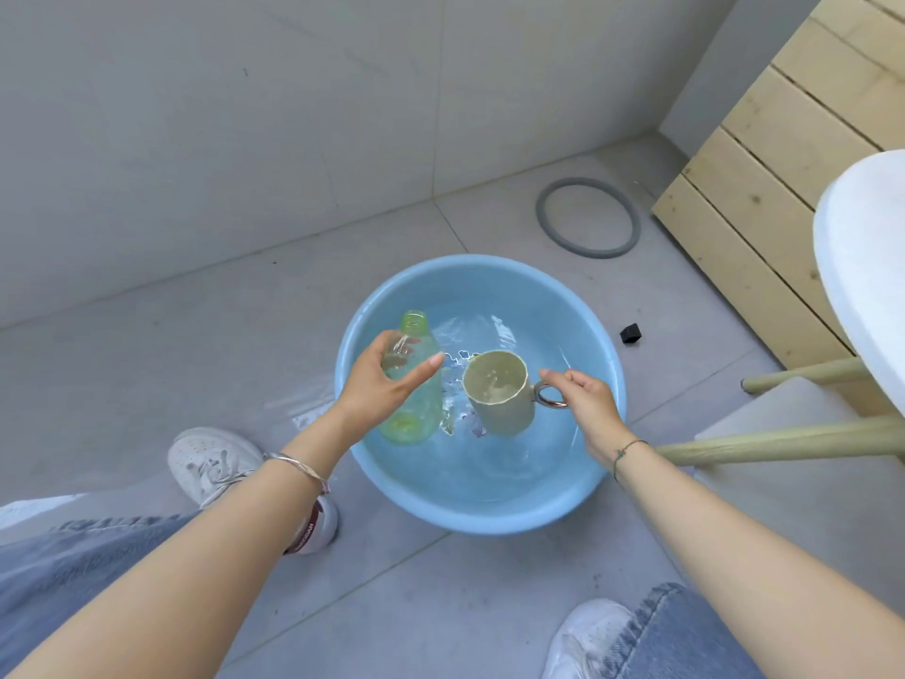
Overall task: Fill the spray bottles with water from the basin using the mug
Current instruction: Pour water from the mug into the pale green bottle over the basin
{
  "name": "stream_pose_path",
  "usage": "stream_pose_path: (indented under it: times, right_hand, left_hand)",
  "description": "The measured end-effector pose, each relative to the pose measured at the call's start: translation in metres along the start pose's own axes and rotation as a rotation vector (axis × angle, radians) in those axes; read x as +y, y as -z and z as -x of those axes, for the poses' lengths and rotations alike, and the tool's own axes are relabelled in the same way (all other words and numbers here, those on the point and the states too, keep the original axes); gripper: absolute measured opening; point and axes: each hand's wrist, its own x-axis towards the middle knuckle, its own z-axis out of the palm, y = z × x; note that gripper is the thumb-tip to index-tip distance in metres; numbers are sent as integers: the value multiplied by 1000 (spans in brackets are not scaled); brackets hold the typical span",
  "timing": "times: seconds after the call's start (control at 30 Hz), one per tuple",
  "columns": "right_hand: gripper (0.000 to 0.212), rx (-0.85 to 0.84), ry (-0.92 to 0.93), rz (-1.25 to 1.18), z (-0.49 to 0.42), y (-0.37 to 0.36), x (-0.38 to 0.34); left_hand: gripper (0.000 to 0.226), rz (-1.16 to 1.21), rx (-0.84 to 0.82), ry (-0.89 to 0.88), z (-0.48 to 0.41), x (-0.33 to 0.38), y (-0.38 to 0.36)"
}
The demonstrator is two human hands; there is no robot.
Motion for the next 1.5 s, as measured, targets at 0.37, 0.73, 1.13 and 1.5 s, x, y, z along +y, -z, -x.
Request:
stream_pose_path:
  times: [0.37,0.73,1.13,1.5]
  right_hand:
    - [47,-5,265,-124,19,27,-72]
    - [46,70,445,35,39,48,-105]
    - [43,98,499,133,47,51,-109]
    - [47,159,601,261,54,52,-123]
  left_hand:
    - [55,-218,-129,-123,7,10,-7]
    - [64,-305,-116,-194,11,20,-22]
    - [68,-387,-109,-184,12,17,-30]
    - [72,-387,-105,-152,15,16,-32]
